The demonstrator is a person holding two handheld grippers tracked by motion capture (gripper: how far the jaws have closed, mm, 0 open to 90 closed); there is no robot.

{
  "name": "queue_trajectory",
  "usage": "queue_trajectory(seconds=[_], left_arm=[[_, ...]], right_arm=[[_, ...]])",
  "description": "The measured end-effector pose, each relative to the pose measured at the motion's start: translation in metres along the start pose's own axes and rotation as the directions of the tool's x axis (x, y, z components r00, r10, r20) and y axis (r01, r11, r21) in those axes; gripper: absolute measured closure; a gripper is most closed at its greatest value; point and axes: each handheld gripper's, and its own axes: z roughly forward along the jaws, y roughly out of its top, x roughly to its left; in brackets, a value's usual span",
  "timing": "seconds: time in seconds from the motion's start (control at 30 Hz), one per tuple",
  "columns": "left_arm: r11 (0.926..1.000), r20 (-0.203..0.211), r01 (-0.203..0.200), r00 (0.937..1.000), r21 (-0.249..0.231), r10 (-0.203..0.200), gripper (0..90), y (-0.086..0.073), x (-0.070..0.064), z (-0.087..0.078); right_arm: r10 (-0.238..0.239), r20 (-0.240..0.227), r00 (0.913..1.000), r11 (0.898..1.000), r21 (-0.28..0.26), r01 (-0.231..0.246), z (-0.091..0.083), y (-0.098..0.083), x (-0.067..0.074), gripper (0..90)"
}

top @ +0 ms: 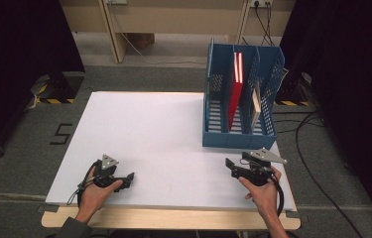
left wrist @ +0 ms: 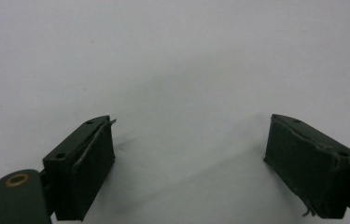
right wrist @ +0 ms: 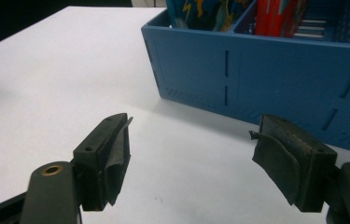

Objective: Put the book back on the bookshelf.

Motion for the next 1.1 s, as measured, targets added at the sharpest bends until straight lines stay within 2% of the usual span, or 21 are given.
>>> queue_trajectory(seconds=[0.13,0.4,0.73,1.1], left_arm=[[0.9997,-0.013,-0.02,0.9997,-0.015,0.02,14.9,0.001,-0.001,-0.001],[0.9994,0.011,-0.001,0.9999,-0.036,0.002,14.9,0.002,-0.003,-0.009],[0.9998,0.049,-0.013,0.9987,-0.014,0.013,15.0,0.001,-0.011,-0.012],[0.9999,0.051,-0.014,0.9986,-0.006,0.014,14.9,0.0,-0.011,-0.012]], right_arm=[[-0.011,-0.005,0.9999,1.0,0.007,0.011,-0.003,-0.008,0.004,26.6],[-0.02,-0.006,0.9998,0.999,0.05,0.02,-0.006,-0.023,0.007,26.9],[-0.004,-0.021,0.9998,0.994,0.108,0.006,-0.011,-0.039,0.01,25.4],[-0.008,-0.025,0.9997,0.989,0.146,0.011,-0.016,-0.054,0.011,21.7]])
